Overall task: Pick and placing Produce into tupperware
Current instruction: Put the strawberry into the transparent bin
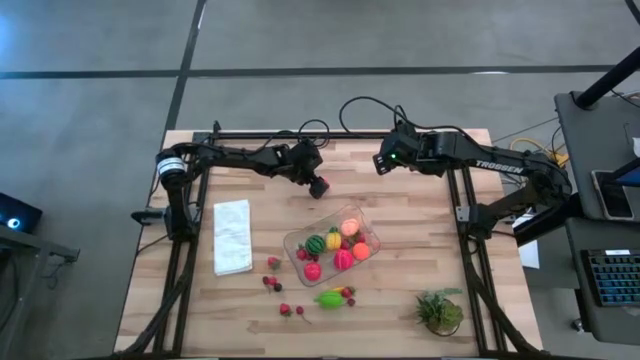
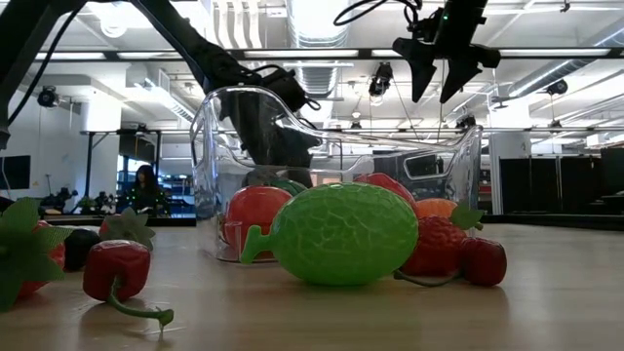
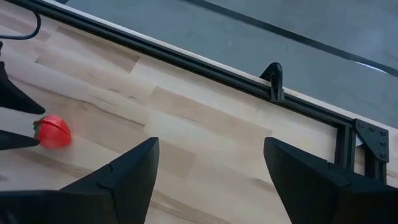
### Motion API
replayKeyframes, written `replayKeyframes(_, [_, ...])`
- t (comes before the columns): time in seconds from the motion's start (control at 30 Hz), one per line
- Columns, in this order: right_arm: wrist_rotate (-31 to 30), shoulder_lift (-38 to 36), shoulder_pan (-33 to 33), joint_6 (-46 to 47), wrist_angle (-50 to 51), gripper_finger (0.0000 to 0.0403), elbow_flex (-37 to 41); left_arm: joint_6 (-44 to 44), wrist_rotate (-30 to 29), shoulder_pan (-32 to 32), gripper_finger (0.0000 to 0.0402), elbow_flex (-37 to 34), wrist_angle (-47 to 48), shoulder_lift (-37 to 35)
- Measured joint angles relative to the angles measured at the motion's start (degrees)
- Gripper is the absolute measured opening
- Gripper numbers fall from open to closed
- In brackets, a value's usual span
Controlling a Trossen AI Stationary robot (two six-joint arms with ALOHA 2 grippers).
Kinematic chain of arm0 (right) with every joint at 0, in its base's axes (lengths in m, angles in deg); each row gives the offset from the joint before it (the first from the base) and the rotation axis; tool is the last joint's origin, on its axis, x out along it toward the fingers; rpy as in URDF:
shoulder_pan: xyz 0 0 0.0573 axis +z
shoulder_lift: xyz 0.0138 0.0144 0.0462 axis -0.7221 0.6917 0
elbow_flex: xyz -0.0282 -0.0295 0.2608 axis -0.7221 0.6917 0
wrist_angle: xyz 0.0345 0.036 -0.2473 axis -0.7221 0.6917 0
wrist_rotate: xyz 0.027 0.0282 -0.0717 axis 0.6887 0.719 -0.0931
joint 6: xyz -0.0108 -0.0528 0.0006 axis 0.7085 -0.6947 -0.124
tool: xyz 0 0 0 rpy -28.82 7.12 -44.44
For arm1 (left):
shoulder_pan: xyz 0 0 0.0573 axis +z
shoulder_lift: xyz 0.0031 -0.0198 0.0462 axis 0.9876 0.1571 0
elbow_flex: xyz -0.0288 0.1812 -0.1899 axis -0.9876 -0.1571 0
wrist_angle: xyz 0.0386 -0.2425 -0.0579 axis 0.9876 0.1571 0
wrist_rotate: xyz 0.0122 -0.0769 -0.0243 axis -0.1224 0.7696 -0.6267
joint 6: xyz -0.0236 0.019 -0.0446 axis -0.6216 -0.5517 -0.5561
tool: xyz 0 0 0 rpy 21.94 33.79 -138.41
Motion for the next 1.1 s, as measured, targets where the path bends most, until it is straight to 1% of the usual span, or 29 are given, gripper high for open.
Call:
replayKeyframes(0.07, [0.1, 0.0, 0.0, 0.0, 0.0, 0.0283, 0.0, 0.5, -1.4, 0.0, 0.0233, 0.0, -0.1, 0.3])
replayKeyframes(0.17, [0.2, 0.0, 0.0, 0.0, 0.0, 0.0280, 0.0, 0.5, -2.0, 0.0, 0.0233, -0.1, 0.0, 1.0])
replayKeyframes(0.3, [0.5, 0.0, 0.0, 0.0, 0.0, 0.0279, 0.0, 0.5, -1.7, -0.3, 0.0233, -0.1, 0.4, 2.6])
replayKeyframes(0.53, [0.7, 0.0, 0.0, 0.0, 0.0, 0.0282, 0.0, 0.5, -1.5, -0.6, 0.0233, -0.1, 0.4, 2.7])
replayKeyframes(0.87, [0.6, 0.0, 0.0, 0.0, 0.0, 0.0282, 0.0, 1.0, -1.5, -0.6, 0.0233, -0.1, -4.2, 3.0])
replayKeyframes(1.1, [0.5, 0.0, 0.0, 0.0, 0.0, 0.0279, 0.0, 2.2, -1.7, -0.6, 0.0233, -0.1, -3.5, 5.2])
